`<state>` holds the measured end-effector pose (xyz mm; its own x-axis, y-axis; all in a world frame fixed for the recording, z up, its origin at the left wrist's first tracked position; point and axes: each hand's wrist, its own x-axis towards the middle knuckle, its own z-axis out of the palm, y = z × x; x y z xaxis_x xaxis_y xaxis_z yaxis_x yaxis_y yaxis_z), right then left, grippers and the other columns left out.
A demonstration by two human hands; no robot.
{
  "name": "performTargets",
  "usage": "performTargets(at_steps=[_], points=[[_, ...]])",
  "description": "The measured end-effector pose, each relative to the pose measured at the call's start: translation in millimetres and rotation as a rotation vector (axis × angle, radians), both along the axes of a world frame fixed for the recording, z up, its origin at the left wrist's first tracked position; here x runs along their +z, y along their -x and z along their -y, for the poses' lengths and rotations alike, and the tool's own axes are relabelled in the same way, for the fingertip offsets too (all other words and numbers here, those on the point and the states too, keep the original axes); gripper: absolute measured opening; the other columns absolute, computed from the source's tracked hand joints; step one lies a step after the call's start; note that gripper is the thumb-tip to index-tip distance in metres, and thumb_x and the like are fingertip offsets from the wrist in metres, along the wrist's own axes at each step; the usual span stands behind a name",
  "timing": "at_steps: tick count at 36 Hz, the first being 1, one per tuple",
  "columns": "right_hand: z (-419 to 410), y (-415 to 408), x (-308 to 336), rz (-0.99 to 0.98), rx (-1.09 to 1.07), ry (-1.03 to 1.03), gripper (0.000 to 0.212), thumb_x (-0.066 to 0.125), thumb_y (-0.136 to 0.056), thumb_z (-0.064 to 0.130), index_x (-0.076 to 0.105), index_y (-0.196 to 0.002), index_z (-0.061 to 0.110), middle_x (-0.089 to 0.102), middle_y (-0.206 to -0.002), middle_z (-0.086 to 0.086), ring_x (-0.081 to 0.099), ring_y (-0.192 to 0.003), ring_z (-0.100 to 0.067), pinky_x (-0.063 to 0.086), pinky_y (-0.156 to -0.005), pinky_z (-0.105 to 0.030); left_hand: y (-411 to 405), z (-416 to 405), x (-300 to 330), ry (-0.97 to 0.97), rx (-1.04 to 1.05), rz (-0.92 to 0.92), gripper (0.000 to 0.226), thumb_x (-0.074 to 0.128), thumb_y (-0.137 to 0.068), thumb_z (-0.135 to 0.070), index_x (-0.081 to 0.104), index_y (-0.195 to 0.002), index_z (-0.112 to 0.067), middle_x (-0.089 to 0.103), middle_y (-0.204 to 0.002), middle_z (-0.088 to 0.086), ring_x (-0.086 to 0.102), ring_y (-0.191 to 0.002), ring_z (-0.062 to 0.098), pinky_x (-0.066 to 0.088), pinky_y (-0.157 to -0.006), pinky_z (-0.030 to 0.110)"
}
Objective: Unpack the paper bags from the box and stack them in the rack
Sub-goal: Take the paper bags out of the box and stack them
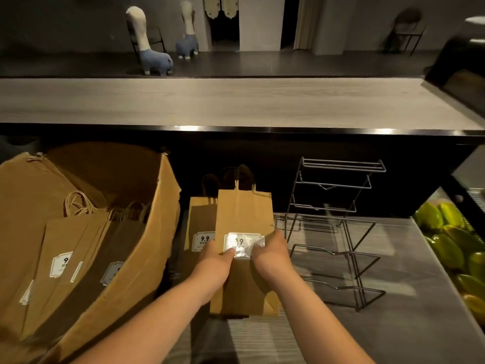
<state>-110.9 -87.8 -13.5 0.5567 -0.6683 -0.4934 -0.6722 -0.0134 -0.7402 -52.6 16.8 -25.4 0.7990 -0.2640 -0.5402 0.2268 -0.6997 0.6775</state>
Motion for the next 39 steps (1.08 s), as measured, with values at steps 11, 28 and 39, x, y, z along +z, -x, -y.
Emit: performTargets(at_steps=[11, 28, 39], points=[[26, -28, -12, -0.130, -0.018, 0.100, 0.072, 0.066, -0.087, 0.027, 0.025, -0.144, 0.006, 0.031, -0.145, -0.014, 0.043, -0.129, -0.036, 0.043, -0.104, -0.044, -28, 45, -15, -0.199, -0.116, 0.181, 0.035, 0.053, -0.096, -0.034, 0.059, -0.121, -0.010, 0.059, -0.123, 0.008, 0.058, -0.107, 0.031, 0.048, -0.084, 0.032], [46, -21, -34, -0.304, 0.155, 0.203, 0.071, 0.060, -0.089, 0.026, 0.020, -0.144, 0.004, 0.030, -0.144, -0.016, 0.045, -0.126, -0.039, 0.046, -0.099, -0.045, -30, 35, -37, -0.268, -0.357, 0.237, 0.052, 0.042, -0.095, -0.055, 0.050, -0.134, -0.021, 0.037, -0.141, 0.006, 0.035, -0.131, 0.029, 0.035, -0.109, 0.040], [50, -14, -42, -0.288, 0.185, 0.289, 0.084, 0.056, -0.092, 0.022, -0.001, -0.153, 0.005, 0.026, -0.148, -0.018, 0.043, -0.128, -0.039, 0.045, -0.099, -0.045, -18, -3, -54, -0.353, -0.549, 0.416, 0.058, 0.045, -0.095, -0.044, 0.020, -0.147, -0.047, 0.007, -0.158, -0.011, 0.003, -0.145, 0.020, 0.009, -0.115, 0.046]])
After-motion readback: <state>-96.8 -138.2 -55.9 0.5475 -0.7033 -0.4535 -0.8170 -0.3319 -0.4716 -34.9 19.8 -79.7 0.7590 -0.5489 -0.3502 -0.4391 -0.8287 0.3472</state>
